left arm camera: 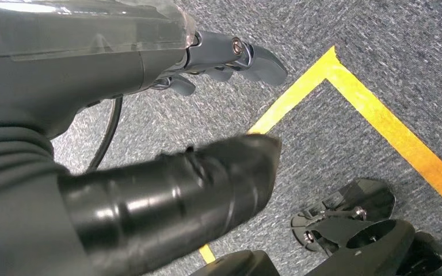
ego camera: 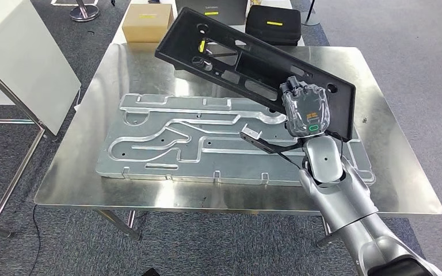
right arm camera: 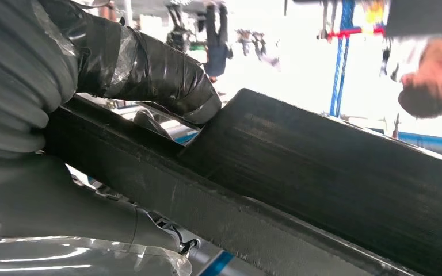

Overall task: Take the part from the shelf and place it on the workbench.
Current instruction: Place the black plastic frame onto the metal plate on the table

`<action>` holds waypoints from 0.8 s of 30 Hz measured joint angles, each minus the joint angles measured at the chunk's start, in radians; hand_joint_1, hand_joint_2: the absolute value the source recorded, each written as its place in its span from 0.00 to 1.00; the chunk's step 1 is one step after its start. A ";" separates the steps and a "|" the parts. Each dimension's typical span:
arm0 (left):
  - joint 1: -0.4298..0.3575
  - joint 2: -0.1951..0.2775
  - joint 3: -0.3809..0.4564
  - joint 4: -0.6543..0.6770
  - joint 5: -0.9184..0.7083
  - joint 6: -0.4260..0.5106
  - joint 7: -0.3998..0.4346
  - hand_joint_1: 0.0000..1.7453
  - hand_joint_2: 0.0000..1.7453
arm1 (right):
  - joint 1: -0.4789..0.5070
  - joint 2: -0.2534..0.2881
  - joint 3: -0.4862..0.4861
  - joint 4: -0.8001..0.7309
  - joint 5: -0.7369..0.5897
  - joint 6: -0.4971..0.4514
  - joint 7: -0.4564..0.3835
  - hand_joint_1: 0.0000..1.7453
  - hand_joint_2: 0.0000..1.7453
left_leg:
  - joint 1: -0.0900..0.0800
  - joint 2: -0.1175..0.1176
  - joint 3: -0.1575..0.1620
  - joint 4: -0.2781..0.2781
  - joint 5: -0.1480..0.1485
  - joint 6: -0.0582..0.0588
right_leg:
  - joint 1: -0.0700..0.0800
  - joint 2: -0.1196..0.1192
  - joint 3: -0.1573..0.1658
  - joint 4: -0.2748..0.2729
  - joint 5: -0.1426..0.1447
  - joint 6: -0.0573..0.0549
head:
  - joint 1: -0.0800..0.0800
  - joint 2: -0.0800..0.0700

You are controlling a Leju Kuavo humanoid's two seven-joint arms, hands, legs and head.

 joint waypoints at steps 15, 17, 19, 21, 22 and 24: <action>-0.002 -0.005 -0.004 0.000 0.000 0.002 0.005 0.00 0.00 | 0.067 0.022 0.036 0.182 -0.002 -0.068 0.016 0.99 1.00 | 0.000 0.000 -0.001 0.000 0.000 0.000 | 0.000 0.000 -0.001 0.000 0.000 0.000 | 0.000 0.000; -0.002 -0.005 -0.004 0.000 0.000 0.003 0.006 0.00 0.00 | 0.071 0.025 0.036 0.191 -0.001 -0.068 0.015 0.88 1.00 | 0.000 0.000 -0.001 0.000 0.000 0.000 | 0.000 0.000 -0.001 0.000 0.000 0.000 | 0.000 0.000; -0.002 -0.005 -0.004 0.000 0.000 0.004 0.007 0.00 0.00 | 0.075 0.028 0.039 0.197 0.005 -0.068 0.015 0.39 1.00 | 0.000 0.000 -0.001 0.000 0.000 0.000 | 0.000 0.000 -0.001 0.000 0.000 0.000 | 0.000 0.000; -0.002 -0.005 -0.005 0.000 0.001 0.005 0.008 0.00 0.00 | 0.082 0.033 0.045 0.200 0.020 -0.068 0.016 0.00 1.00 | 0.000 0.000 -0.001 0.000 0.000 0.000 | 0.000 0.000 -0.001 0.000 0.000 0.000 | 0.000 0.000; -0.002 -0.005 -0.005 0.000 0.001 0.006 0.008 0.00 0.00 | 0.086 0.037 0.049 0.201 0.030 -0.066 0.018 0.00 1.00 | 0.000 0.000 -0.001 0.000 0.000 0.000 | 0.000 0.000 -0.001 0.000 0.000 0.000 | 0.000 0.000; -0.002 -0.005 -0.006 0.000 0.003 0.010 0.005 0.00 0.00 | 0.094 0.045 0.059 0.201 0.051 -0.054 0.028 0.00 0.50 | 0.000 0.000 0.000 0.000 0.000 0.000 | 0.000 0.000 -0.001 0.000 0.000 0.000 | 0.000 0.000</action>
